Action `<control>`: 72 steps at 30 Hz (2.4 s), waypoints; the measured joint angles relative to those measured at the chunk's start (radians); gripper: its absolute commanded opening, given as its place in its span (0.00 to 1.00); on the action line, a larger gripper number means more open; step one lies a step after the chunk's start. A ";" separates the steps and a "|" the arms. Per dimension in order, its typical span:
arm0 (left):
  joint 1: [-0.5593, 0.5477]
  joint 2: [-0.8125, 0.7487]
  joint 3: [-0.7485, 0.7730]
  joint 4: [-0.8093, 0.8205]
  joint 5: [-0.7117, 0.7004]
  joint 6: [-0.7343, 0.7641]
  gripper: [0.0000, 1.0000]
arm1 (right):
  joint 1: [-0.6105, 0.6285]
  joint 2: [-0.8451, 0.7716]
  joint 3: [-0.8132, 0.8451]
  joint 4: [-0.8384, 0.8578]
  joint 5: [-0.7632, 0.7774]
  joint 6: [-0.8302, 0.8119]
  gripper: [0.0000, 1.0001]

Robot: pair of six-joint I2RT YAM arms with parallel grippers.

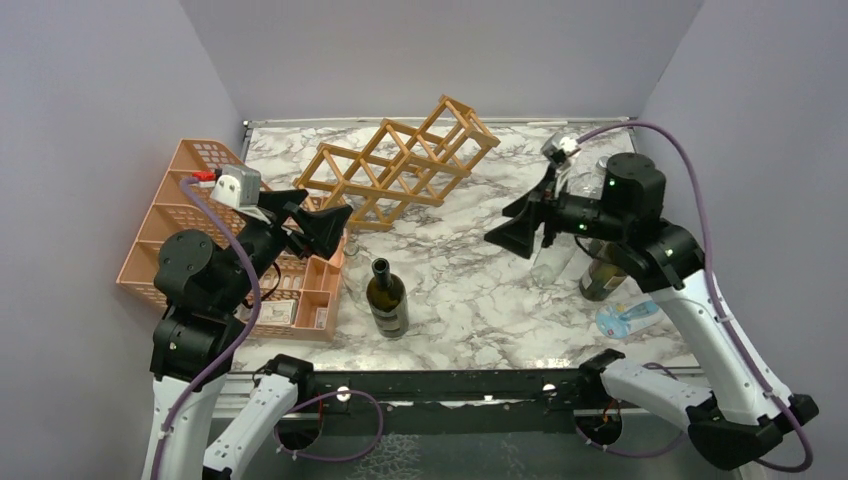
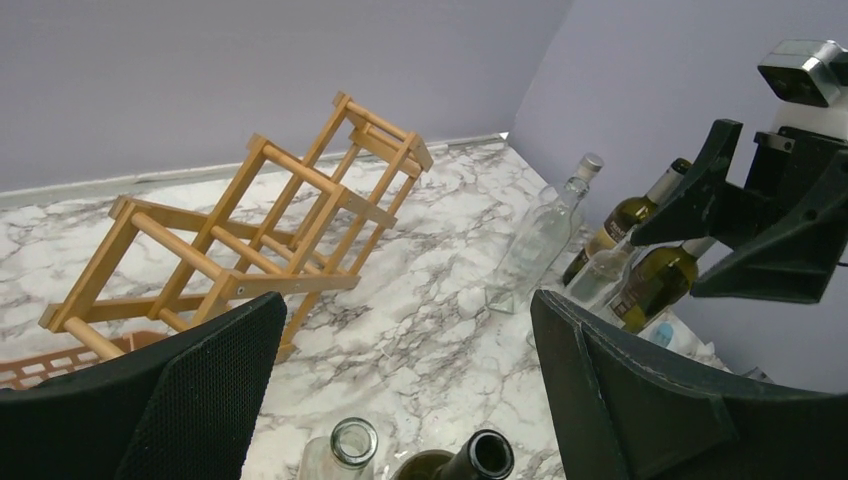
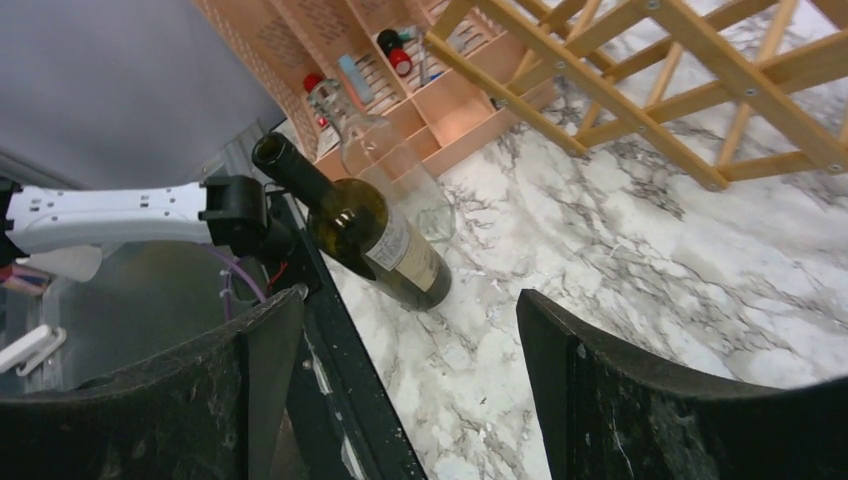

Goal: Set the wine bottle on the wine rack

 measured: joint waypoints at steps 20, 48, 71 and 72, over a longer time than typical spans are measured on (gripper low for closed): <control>0.000 0.035 -0.037 0.134 -0.160 0.030 0.99 | 0.675 0.193 -0.124 0.300 0.480 -0.146 0.89; 0.000 0.041 -0.141 0.216 -0.146 -0.027 0.99 | 0.726 0.423 -0.117 0.628 0.502 -0.261 0.33; -0.072 0.087 -0.254 0.209 0.143 0.003 0.98 | 0.730 0.280 -0.043 0.318 0.980 -0.100 0.01; -0.075 0.099 -0.254 0.209 0.158 0.006 0.98 | 0.730 0.264 -0.043 0.306 1.017 -0.079 0.01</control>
